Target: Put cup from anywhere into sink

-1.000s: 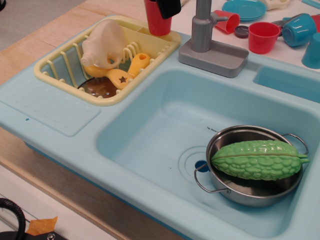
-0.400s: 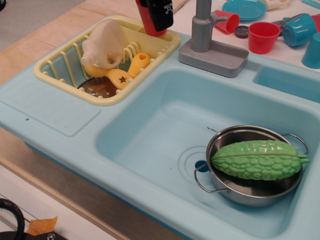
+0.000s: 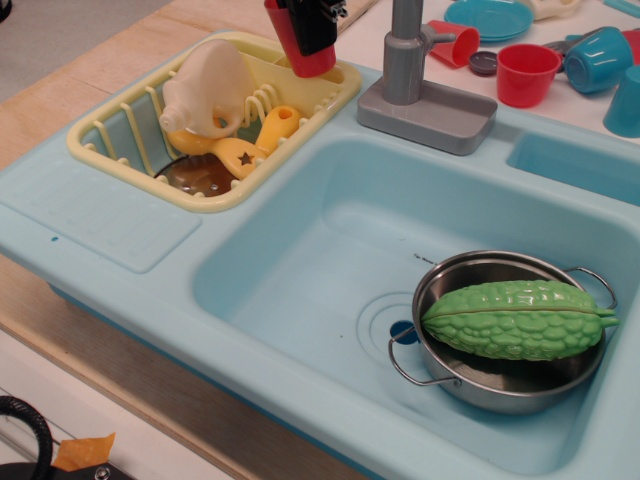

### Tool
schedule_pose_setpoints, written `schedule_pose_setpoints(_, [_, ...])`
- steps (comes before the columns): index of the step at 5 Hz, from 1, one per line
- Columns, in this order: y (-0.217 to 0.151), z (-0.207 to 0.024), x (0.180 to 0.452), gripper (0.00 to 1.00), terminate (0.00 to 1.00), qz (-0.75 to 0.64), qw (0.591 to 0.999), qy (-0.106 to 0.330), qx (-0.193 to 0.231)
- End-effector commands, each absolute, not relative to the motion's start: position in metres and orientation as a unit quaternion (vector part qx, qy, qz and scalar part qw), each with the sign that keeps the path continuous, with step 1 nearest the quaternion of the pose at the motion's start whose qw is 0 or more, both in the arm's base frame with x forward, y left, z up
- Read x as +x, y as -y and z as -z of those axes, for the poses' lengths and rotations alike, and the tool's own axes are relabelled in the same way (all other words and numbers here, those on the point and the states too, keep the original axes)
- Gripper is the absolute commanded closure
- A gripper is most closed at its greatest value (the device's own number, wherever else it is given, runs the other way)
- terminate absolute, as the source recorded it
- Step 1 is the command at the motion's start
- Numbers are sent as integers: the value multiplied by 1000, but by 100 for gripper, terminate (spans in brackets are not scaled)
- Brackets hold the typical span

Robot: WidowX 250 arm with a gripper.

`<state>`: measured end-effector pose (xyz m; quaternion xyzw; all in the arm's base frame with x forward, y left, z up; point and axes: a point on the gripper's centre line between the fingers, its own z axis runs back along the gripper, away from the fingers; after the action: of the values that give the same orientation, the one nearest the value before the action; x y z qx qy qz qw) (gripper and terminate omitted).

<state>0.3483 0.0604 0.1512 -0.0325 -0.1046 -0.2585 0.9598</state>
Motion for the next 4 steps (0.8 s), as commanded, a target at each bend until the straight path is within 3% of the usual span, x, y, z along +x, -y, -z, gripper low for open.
schedule_pose_setpoints(1, [-42,-191,329,100,0,209,973,93,-26])
schedule_pose_setpoints(2, [-19,-198,307,100,0,151,985,81,-32])
schedule_pose_setpoints(3, [6,-197,290,100,0,82,993,57,-64])
schedule_pose_setpoints(4, [31,-181,264,100,0,25,992,54,-108])
